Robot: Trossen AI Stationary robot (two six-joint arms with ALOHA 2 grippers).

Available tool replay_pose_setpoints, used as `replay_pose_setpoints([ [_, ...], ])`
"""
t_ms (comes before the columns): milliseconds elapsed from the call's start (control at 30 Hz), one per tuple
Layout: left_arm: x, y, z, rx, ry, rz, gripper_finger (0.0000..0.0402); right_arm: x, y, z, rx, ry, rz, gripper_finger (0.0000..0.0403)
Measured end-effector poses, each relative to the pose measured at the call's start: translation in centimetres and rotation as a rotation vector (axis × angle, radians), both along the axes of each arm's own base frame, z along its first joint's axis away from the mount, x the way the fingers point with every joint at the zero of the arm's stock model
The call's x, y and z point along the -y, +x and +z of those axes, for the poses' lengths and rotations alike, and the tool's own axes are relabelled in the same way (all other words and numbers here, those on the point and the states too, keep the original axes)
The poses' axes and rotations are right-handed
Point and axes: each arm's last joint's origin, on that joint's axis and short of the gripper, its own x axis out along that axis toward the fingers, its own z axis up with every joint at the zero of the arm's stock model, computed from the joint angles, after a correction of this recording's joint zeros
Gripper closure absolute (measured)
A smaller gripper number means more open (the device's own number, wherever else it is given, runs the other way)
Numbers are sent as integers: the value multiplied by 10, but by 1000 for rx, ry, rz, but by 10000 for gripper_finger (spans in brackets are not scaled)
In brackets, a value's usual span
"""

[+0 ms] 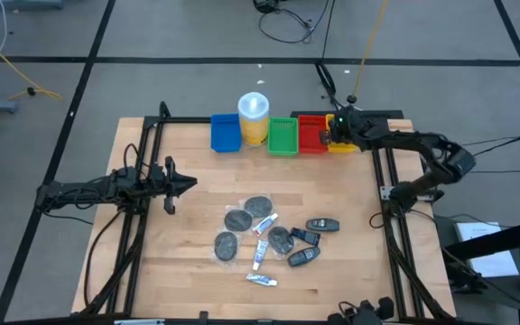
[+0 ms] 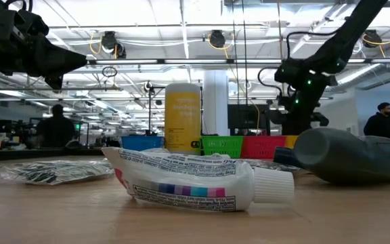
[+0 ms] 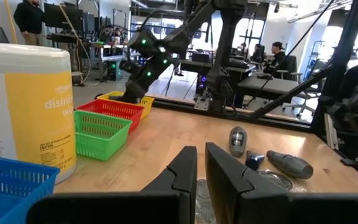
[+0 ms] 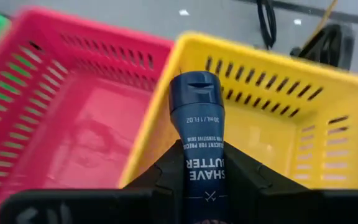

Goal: Pick & Place Travel size toiletries
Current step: Put the shave cream into the yellow basket, then put the hairbrush into the blue basket

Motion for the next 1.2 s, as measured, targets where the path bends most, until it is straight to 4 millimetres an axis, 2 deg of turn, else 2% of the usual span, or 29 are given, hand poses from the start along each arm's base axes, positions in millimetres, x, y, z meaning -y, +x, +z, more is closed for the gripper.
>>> replay_pose_setpoints([
  [133, 0, 0, 0, 1, 0, 0, 371, 6, -3, -12, -17, 39, -15, 332],
  [300, 0, 0, 0, 1, 0, -2, 371, 8, -3, -13, -4, 38, -13, 329],
  [533, 0, 0, 0, 1, -3, -8, 371, 7, -3, -13, -6, 41, -12, 276],
  [633, 0, 0, 0, 0, -3, -8, 371, 6, -4, -7, -3, 17, -2, 246],
  [767, 0, 0, 0, 3, -23, -10, 371, 0, -5, 16, 42, -53, 20, 215],
  [900, 2, 0, 0, 1, -5, -35, 371, -26, 2, 50, 107, -133, 107, 205],
  [1000, 4, 0, 1, 2, 39, -63, 371, -59, 18, 70, 166, -204, 265, 208],
  [1100, 8, 0, 5, 44, 72, -86, 371, -100, 36, 75, 237, -271, 467, 215],
  [1200, 13, 1, 9, 89, 103, -114, 371, -139, 49, 67, 306, -327, 665, 224],
])
